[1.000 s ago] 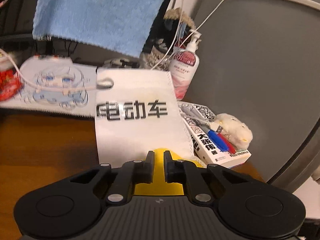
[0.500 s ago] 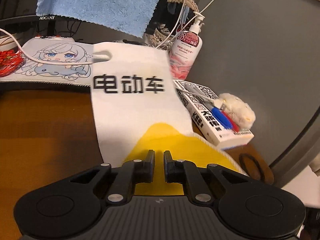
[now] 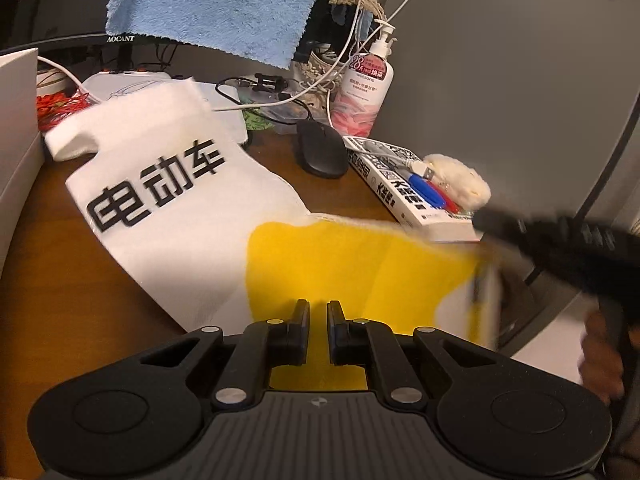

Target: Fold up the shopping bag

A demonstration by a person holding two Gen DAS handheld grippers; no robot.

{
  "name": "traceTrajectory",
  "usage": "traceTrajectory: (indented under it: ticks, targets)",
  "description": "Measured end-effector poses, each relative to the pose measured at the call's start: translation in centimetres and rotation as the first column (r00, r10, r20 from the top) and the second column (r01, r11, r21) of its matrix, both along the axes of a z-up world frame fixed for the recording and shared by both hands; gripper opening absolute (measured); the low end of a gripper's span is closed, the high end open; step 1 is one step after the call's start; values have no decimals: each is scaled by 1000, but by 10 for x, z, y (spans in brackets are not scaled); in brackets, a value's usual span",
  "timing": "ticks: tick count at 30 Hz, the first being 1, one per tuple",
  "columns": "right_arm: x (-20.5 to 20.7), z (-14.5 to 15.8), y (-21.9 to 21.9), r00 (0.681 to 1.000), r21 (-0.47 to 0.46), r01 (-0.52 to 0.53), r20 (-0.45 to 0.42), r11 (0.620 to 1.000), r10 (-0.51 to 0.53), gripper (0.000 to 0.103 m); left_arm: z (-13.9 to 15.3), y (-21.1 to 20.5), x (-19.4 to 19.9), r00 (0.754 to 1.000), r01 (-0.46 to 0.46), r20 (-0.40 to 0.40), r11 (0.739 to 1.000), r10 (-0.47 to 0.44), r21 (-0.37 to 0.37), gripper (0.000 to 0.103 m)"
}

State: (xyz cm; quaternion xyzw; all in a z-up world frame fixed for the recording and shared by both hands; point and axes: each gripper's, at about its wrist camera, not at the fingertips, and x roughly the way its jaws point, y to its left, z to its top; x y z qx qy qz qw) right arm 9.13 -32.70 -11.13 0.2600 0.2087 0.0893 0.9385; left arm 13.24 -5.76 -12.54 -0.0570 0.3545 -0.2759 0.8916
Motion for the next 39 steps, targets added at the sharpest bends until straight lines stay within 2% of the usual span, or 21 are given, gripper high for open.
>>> traceTrajectory:
  ticks: [4, 8, 9, 12, 17, 19, 20, 23, 28, 31, 36, 38, 39]
  targets:
    - [17, 15, 1, 999, -41, 17, 29, 999, -16, 3, 0, -3, -6, 1000, -15, 11, 1000, 15, 9, 9]
    - [10, 22, -12, 999, 38, 17, 36, 999, -18, 11, 1, -2, -5, 1000, -16, 6, 1000, 16, 2, 9]
    - [5, 21, -15, 999, 58, 16, 33, 998, -18, 17, 3, -1, -4, 1000, -15, 3, 1000, 15, -14, 9]
    - [-13, 14, -25, 1000, 134, 10, 14, 991, -12, 43, 11, 4, -2, 1000, -13, 5, 998, 13, -66, 9]
    - [-41, 0, -35, 1000, 196, -9, -3, 981, 9, 50, 30, 11, 0, 995, -58, 74, 996, 62, -61, 12]
    - [-50, -7, -37, 1000, 230, -6, -16, 973, 10, 65, 33, 13, 6, 990, -93, 105, 995, 97, -41, 14]
    - [-53, -10, -38, 999, 261, -6, -29, 965, 14, 66, 34, 14, 10, 986, -118, 114, 993, 120, -28, 14]
    - [-59, -22, -42, 996, 337, -23, -70, 941, 50, 67, 32, 19, 23, 980, -163, 111, 986, 164, -12, 15]
    - [-60, -43, -39, 981, 425, -39, -157, 904, 116, 67, 18, 27, 41, 975, -217, 55, 976, 216, 15, 15]
    - [-55, -60, -34, 959, 500, -54, -215, 864, 185, 67, 9, 31, 43, 976, -215, 23, 977, 215, 9, 15]
    - [-46, -77, -22, 937, 562, -67, -248, 824, 245, 66, 6, 30, 37, 978, -208, 21, 978, 208, 24, 15]
    - [-42, -81, -17, 931, 584, -78, -248, 808, 268, 63, 5, 29, 37, 979, -205, 17, 978, 205, 27, 15]
    - [-40, -82, -15, 928, 592, -81, -249, 802, 278, 58, 5, 29, 37, 979, -204, 16, 979, 203, 30, 15]
